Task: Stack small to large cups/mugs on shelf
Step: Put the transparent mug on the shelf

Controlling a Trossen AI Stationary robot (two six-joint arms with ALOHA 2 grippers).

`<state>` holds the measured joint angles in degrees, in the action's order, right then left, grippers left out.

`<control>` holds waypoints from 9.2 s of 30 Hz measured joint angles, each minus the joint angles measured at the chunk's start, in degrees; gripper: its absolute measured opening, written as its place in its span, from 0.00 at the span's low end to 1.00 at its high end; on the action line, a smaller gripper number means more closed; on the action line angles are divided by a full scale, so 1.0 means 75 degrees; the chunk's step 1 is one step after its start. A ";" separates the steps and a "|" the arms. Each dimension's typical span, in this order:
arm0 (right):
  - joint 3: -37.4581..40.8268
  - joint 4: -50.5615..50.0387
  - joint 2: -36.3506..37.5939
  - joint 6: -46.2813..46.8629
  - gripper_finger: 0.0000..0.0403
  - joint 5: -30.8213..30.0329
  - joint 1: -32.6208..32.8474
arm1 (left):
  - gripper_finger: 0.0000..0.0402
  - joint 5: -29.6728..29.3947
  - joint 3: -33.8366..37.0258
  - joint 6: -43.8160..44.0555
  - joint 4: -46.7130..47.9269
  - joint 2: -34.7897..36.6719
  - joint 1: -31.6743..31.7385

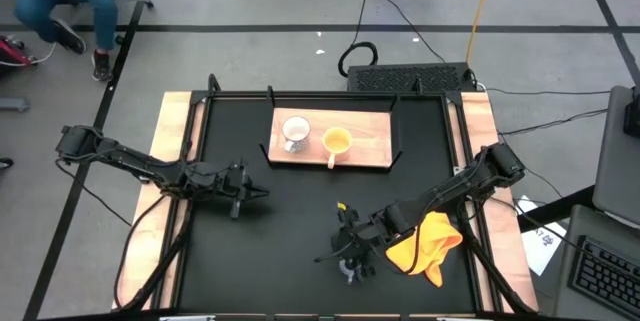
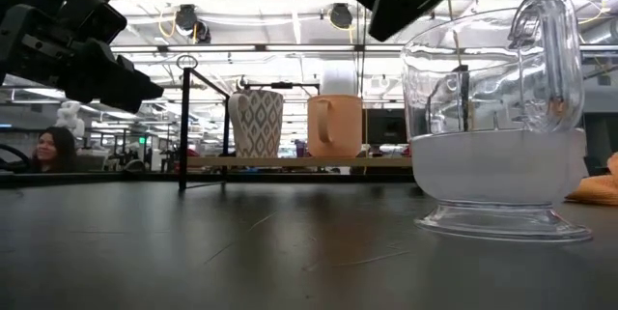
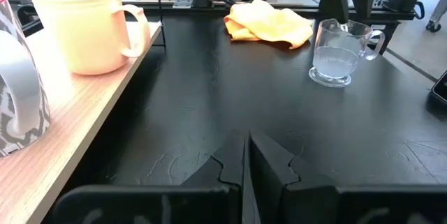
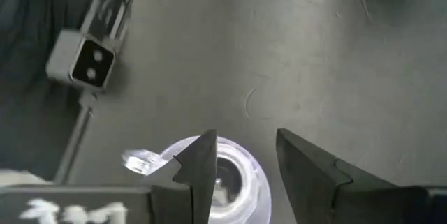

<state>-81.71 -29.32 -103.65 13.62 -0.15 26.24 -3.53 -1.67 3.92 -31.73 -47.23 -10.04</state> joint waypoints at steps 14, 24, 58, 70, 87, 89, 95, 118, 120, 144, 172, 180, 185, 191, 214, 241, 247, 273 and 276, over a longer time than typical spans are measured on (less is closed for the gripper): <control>0.0000 -0.1167 0.0010 0.2383 0.35 0.0182 0.0000 | 0.06 -0.0003 0.0000 -0.0052 0.0026 -0.0002 -0.0003; 0.0323 -0.1190 -0.0045 0.3117 0.35 0.0264 -0.0005 | 0.06 0.0000 0.0000 -0.0053 0.0029 -0.0001 -0.0001; 0.0583 -0.0712 -0.0036 0.1638 0.01 -0.0213 -0.0253 | 0.06 0.0000 0.0000 -0.0026 0.0026 -0.0002 -0.0003; 0.0583 -0.0585 0.0848 0.0478 0.00 -0.0784 -0.0297 | 0.06 0.0001 0.0000 -0.0068 0.0032 0.0000 -0.0003; 0.3753 0.0950 0.4098 0.1152 0.00 -0.1797 -0.0478 | 0.06 0.0006 0.0000 -0.0220 0.0043 0.0000 -0.0002; 0.4343 0.1288 0.4580 0.1339 0.00 -0.1823 -0.0507 | 0.06 0.0006 0.0000 -0.0271 0.0041 -0.0002 -0.0003; 0.5544 0.1971 0.5538 0.1414 0.00 -0.2090 -0.0577 | 0.06 0.0006 0.0000 -0.0288 0.0039 -0.0001 0.0000; 0.3815 -0.0365 0.6019 -0.0929 0.00 -0.0475 -0.4677 | 0.06 0.0003 0.0000 -0.0493 0.0035 -0.0001 0.0000; 0.3395 -0.0753 0.5822 -0.1130 0.00 -0.0178 -0.4984 | 0.06 0.0003 0.0000 -0.0506 0.0030 0.0001 -0.0003; 0.0828 -0.2867 0.2633 -0.4157 0.00 0.0461 -0.6440 | 0.06 0.0000 0.0000 -0.0717 0.0035 -0.0002 -0.0002; 0.0831 -0.2613 0.2211 -0.4277 0.00 0.1051 -0.7003 | 0.06 -0.0001 0.0000 -0.0836 0.0085 0.0000 0.0000; 0.0833 -0.2672 0.2059 -0.4116 0.00 0.1029 -0.6941 | 0.06 -0.0002 0.0000 -0.0836 0.0096 -0.0001 0.0000; 0.0836 -0.2657 0.1971 -0.4132 0.00 0.1037 -0.6822 | 0.06 -0.0001 0.0000 -0.0836 0.0107 0.0001 0.0000; 0.0882 -0.2586 0.1958 -0.4092 0.00 0.1024 -0.6757 | 0.06 -0.0002 0.0000 -0.0833 0.0277 -0.0002 -0.0003; 0.1355 -0.2232 0.1958 -0.4083 0.00 0.0586 -0.6757 | 0.06 -0.0002 0.0000 -0.0886 0.0204 -0.0001 -0.0001; 0.1319 -0.2352 0.1645 -0.4105 0.00 0.0437 -0.6846 | 0.06 -0.0001 -0.0001 -0.0858 0.0204 0.0000 0.0000; 0.1317 -0.2052 0.1379 -0.4170 0.00 0.0445 -0.6849 | 0.06 0.0009 0.0000 -0.0834 0.0201 0.0001 -0.0003; 0.1349 -0.2167 0.1395 -0.4227 0.04 0.0416 -0.6860 | 0.06 0.0058 0.0000 -0.0828 0.0233 -0.0001 0.0000; 0.1402 -0.2223 0.1314 -0.4174 0.09 0.0433 -0.6857 | 0.06 0.0061 0.0000 -0.0828 0.0239 0.0000 -0.0003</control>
<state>-71.20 -46.00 -93.80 -17.68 3.09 -25.19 -3.07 -1.67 -2.28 -29.93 -47.23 -10.07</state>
